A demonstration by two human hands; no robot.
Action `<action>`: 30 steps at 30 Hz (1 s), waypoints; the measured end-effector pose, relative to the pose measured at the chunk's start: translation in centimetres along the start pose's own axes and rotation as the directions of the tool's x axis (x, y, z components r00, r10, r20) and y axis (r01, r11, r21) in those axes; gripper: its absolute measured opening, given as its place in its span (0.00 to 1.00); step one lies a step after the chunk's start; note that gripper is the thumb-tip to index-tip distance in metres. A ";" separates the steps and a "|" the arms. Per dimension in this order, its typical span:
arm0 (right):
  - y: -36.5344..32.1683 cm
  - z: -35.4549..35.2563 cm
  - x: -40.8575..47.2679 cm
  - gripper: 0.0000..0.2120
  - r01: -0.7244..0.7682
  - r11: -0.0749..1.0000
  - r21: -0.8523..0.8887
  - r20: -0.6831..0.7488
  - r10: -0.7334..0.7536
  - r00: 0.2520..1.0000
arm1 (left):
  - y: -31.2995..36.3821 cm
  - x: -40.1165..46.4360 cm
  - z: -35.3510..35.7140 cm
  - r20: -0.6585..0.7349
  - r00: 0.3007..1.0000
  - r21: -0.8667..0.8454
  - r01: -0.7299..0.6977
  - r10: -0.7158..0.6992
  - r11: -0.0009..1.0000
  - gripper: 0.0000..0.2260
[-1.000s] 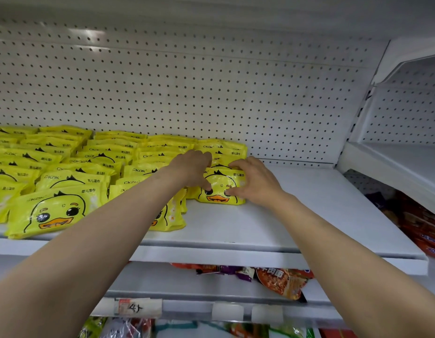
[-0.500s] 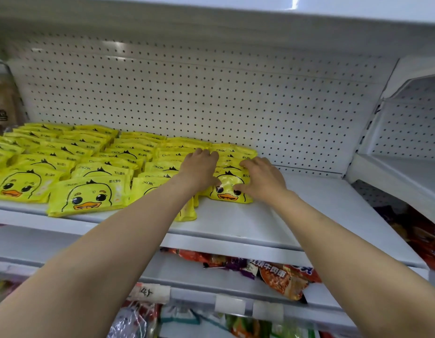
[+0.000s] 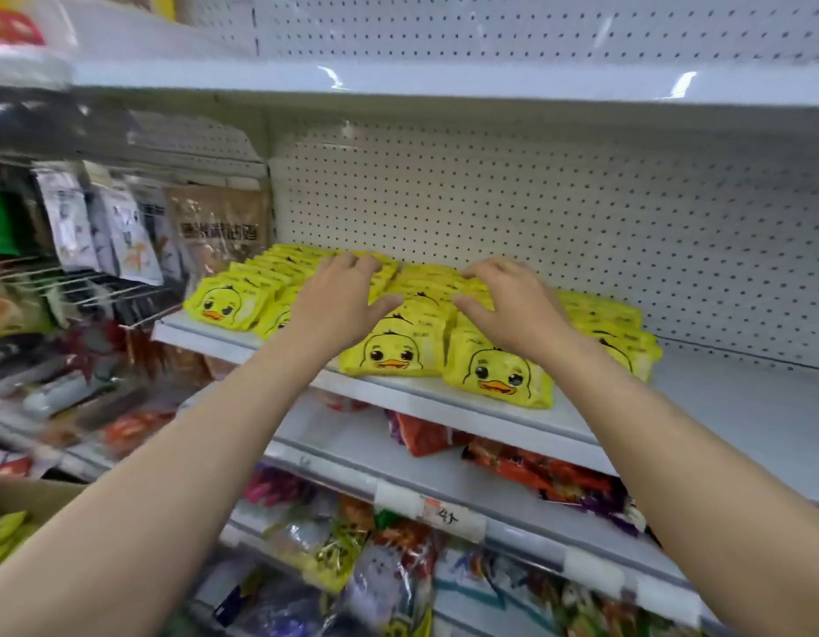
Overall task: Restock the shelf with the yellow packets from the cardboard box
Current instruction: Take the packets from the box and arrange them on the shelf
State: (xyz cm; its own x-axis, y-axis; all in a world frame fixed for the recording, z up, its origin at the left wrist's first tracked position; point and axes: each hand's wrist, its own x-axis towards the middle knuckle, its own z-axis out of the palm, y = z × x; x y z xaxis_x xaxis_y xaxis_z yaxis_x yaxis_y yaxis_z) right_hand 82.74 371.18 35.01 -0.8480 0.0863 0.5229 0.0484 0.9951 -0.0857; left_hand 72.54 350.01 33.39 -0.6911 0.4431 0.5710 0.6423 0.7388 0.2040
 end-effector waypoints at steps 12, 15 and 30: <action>-27.6 9.0 1.4 0.23 0.325 0.898 0.296 0.018 -0.345 0.938 | -21.5 -16.7 -12.6 -0.086 0.977 0.244 0.212 -0.196 0.946 0.24; -32.8 11.3 1.7 0.24 0.368 0.872 0.322 0.051 -0.405 0.913 | -25.3 -19.7 -14.2 -0.088 0.956 0.258 0.292 -0.278 0.921 0.24; -54.0 27.9 11.8 0.25 0.591 0.651 0.477 0.098 -0.707 0.700 | -46.4 -24.3 -12.9 -0.149 0.789 0.381 0.603 -0.597 0.701 0.24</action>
State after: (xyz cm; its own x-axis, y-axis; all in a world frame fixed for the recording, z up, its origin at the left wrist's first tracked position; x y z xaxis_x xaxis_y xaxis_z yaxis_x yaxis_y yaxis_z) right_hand 55.38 317.14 22.10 -0.6795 -0.6482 0.3436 -0.7213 0.6758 -0.1514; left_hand 63.78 298.43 20.32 -0.8786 -0.1672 0.4474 -0.0922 0.9785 0.1846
